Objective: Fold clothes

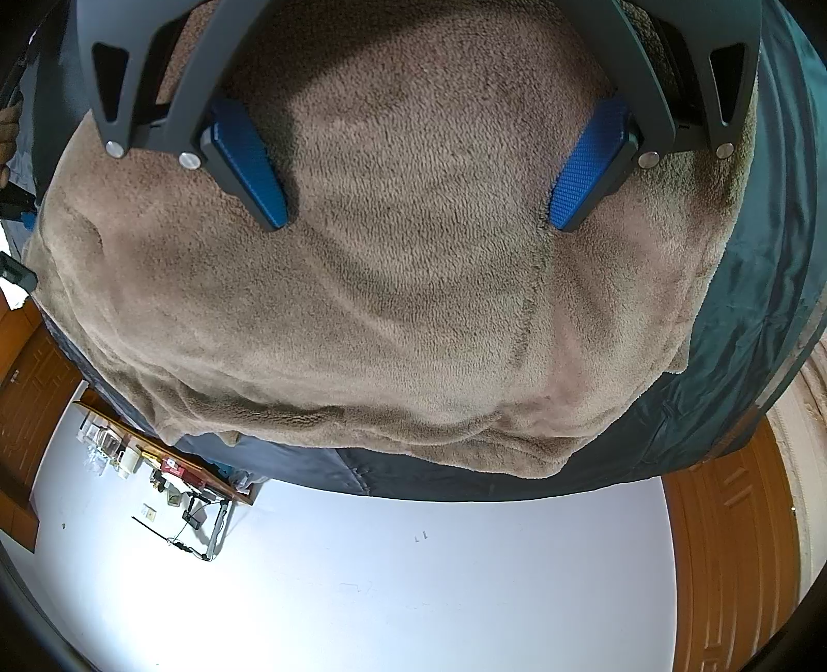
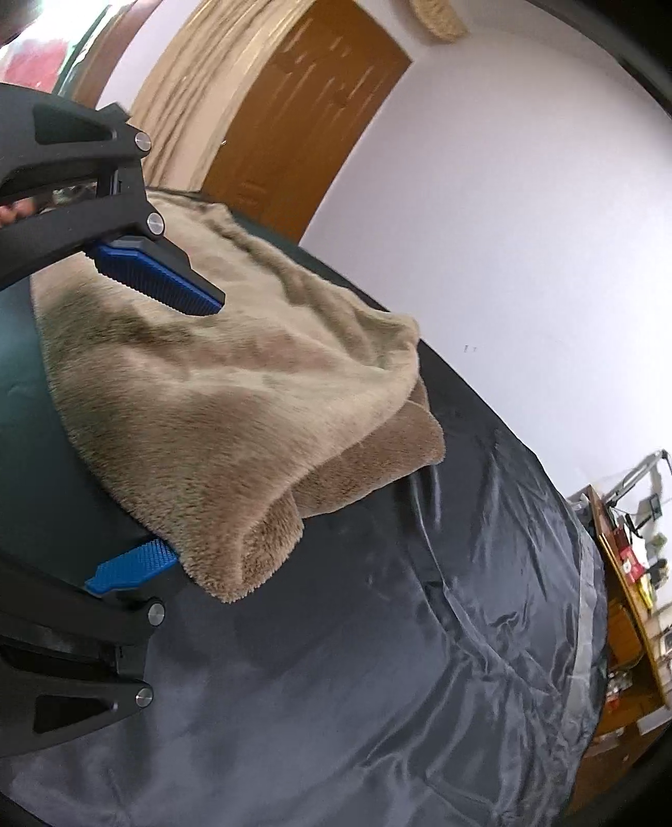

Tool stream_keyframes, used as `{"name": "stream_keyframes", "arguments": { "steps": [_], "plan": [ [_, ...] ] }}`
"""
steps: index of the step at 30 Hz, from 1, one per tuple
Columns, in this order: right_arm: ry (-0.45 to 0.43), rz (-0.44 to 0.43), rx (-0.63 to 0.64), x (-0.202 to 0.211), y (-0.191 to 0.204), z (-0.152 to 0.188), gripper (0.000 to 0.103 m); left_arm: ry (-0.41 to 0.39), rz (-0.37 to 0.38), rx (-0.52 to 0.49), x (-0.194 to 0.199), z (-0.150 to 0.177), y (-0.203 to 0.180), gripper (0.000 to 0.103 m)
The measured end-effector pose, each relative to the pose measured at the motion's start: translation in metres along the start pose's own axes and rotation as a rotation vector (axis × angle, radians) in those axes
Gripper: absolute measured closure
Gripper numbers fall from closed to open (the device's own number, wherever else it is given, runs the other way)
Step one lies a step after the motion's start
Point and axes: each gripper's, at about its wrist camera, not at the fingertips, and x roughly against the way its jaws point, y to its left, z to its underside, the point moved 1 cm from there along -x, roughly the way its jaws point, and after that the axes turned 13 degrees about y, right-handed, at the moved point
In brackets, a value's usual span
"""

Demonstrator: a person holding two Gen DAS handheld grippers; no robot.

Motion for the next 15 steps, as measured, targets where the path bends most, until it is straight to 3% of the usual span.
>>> {"name": "stream_keyframes", "arguments": {
  "steps": [8,15],
  "plan": [
    [-0.029,-0.026,-0.048,-0.002,-0.003,-0.007,0.018,0.000,-0.001,0.000,0.000,0.001,0.000,0.002],
    [-0.028,-0.016,-0.003,-0.006,0.002,-0.011,0.013,0.001,-0.001,0.000,0.000,0.000,-0.001,0.002]
  ]
}}
